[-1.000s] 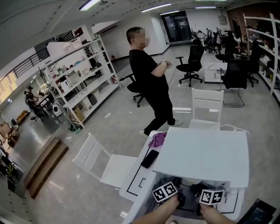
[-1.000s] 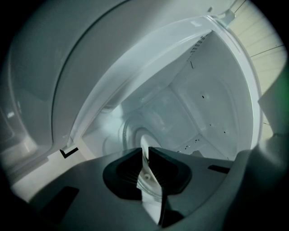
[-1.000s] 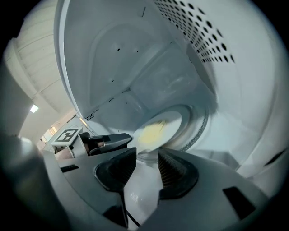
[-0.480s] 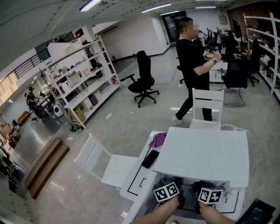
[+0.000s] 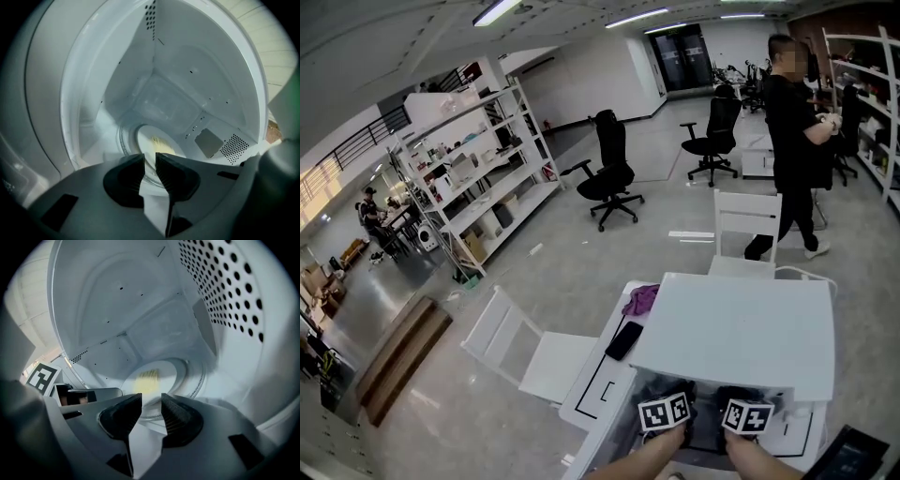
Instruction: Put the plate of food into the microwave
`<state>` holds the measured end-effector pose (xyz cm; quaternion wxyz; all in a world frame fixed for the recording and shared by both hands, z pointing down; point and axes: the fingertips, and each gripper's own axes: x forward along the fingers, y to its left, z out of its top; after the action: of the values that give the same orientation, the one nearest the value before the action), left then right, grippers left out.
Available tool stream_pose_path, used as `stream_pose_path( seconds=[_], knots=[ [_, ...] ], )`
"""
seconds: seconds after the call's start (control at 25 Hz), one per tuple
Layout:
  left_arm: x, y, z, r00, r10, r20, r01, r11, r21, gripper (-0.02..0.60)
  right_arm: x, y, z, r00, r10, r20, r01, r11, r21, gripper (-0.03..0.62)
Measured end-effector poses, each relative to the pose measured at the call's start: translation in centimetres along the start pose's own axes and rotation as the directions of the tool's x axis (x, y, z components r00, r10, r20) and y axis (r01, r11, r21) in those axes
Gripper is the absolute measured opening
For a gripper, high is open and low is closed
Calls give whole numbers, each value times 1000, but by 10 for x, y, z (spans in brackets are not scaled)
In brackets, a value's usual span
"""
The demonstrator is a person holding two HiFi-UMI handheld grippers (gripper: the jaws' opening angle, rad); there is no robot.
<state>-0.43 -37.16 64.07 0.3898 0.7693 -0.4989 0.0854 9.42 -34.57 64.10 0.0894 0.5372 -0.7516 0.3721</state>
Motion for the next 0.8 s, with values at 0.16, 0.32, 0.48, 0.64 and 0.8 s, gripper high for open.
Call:
stream_pose_path(
  seconds=[0.16,0.32,0.48,0.64,0.8],
  knots=[
    [-4,-1,1,1000,6,-2,-6,996,86,59,1,1,2,1000,-26,3,26,999,-34,122],
    [-10,-7,6,1000,-10,24,5,986,169,59,-3,3,0,1000,-25,12,25,999,-46,123],
    [-13,-11,9,999,-22,40,14,985,174,59,-5,9,2,1000,-3,25,4,999,-50,121],
    [-20,-10,4,998,-22,52,13,987,162,59,-14,14,0,998,32,46,-30,999,-28,122],
    [-33,-12,-6,997,-22,68,12,988,153,58,-28,20,-7,995,83,49,-83,996,-14,121]
  ],
)
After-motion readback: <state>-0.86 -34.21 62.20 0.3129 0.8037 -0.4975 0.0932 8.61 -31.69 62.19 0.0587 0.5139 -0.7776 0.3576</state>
